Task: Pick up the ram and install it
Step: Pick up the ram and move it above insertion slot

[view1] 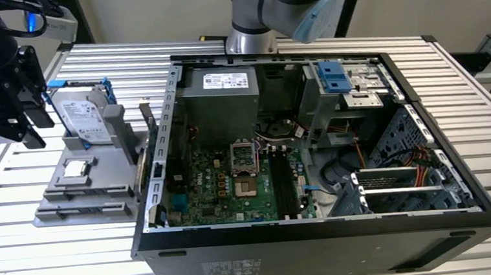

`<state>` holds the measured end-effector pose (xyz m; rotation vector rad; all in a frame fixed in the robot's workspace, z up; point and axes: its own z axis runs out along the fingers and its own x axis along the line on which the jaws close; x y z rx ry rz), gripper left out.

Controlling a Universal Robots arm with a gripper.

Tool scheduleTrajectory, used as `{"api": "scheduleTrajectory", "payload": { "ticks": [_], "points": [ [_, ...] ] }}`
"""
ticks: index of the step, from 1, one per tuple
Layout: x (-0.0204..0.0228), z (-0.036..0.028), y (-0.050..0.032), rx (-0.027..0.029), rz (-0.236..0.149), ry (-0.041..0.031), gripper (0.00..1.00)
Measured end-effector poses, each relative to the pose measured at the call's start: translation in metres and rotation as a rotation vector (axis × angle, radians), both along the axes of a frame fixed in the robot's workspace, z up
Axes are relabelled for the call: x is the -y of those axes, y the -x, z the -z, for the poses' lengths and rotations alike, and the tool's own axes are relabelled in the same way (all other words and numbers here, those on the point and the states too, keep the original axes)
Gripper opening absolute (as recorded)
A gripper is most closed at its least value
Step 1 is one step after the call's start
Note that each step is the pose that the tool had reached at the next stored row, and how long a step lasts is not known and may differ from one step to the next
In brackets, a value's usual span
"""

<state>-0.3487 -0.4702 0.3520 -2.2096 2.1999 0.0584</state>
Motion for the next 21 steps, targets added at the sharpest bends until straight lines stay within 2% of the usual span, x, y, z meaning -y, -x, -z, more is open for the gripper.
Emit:
{"api": "scheduleTrajectory", "payload": {
  "ticks": [21],
  "points": [
    [0.0, 0.0122, 0.0, 0.0, 0.0, 0.0, 1.0]
  ]
}}
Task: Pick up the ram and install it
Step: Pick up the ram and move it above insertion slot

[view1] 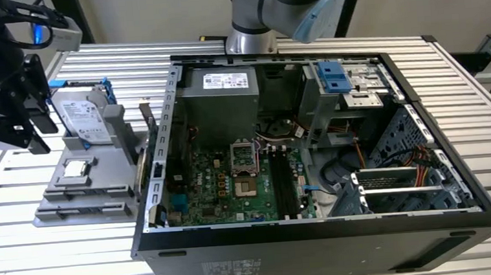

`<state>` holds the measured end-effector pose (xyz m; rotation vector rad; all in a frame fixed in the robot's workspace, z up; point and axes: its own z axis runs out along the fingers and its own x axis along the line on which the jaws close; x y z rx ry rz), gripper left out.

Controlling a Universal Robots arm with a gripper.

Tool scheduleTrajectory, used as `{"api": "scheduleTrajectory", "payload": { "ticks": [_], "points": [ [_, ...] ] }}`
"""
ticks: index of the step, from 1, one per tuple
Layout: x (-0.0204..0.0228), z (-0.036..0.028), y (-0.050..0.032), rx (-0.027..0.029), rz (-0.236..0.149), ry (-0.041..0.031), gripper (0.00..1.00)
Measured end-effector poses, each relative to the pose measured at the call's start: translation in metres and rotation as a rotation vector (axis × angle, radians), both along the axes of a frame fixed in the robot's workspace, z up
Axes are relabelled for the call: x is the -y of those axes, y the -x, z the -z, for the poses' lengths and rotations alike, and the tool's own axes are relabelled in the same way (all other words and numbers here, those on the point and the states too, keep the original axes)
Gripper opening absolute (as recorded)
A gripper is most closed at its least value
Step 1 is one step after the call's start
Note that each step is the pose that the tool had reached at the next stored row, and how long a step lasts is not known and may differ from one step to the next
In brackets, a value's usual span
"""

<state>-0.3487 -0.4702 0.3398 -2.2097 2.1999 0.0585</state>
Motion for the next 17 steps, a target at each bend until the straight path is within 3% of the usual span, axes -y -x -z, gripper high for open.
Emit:
{"api": "scheduleTrajectory", "payload": {
  "ticks": [17],
  "points": [
    [-0.0001, 0.0096, 0.0, 0.0, 0.0, 0.0, 1.0]
  ]
}}
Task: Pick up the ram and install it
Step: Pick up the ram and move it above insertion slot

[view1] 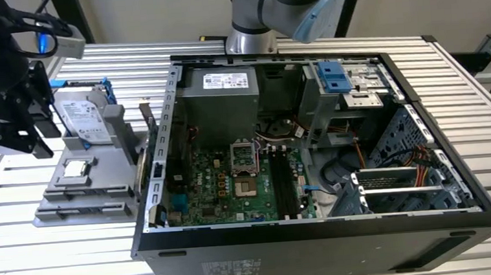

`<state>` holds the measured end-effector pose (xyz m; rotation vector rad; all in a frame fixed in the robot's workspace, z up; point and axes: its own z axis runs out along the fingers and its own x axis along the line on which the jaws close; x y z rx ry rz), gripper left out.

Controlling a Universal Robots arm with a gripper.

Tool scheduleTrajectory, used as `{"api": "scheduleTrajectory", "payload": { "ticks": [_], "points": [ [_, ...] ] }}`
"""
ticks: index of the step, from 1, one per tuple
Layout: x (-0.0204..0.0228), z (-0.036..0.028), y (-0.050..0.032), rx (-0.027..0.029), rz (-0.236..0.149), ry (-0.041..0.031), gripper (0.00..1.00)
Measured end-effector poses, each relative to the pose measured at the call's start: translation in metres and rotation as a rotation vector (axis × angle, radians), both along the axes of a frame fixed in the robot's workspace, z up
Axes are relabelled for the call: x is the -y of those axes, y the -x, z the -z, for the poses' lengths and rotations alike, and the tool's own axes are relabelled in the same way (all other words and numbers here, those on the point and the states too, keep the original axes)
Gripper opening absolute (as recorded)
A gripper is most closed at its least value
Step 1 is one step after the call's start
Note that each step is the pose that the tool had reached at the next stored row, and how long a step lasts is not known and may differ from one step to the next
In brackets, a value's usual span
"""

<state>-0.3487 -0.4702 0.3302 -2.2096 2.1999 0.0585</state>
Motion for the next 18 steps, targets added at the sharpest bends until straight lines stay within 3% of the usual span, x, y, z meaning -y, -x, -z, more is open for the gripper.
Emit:
{"api": "scheduleTrajectory", "payload": {
  "ticks": [18],
  "points": [
    [0.0, 0.0096, 0.0, 0.0, 0.0, 0.0005, 1.0]
  ]
}}
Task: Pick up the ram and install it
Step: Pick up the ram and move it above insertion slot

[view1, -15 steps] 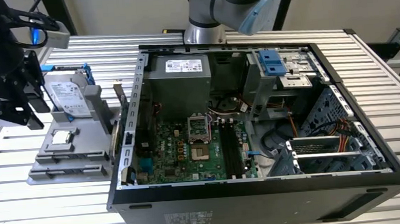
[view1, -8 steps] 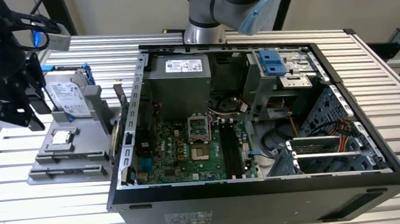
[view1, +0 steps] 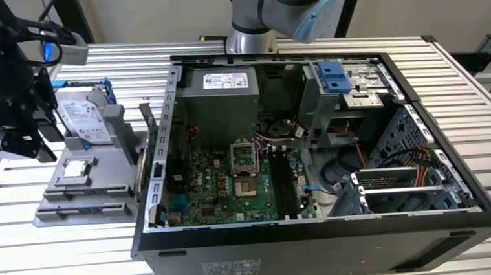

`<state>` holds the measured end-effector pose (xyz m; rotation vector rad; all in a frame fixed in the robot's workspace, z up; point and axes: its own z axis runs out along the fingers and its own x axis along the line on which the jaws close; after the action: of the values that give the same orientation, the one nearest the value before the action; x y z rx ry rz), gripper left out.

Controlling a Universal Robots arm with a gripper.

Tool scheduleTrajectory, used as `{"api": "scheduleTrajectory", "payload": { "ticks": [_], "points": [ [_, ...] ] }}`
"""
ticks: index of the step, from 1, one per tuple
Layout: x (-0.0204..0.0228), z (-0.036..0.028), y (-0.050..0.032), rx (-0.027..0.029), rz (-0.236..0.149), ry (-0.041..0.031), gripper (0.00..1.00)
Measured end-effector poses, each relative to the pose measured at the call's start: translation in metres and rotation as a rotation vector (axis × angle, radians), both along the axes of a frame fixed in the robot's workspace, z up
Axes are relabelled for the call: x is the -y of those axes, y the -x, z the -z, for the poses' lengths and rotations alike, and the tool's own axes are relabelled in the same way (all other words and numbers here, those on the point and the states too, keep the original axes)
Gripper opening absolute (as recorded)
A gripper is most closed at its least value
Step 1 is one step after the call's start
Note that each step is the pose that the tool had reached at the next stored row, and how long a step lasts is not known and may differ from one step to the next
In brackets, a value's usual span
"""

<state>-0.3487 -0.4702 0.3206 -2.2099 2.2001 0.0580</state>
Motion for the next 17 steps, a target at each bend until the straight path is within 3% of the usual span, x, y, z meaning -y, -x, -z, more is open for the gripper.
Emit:
{"api": "scheduleTrajectory", "payload": {
  "ticks": [17],
  "points": [
    [0.0, 0.0078, 0.0, -0.0001, 0.0, 0.0005, 1.0]
  ]
}}
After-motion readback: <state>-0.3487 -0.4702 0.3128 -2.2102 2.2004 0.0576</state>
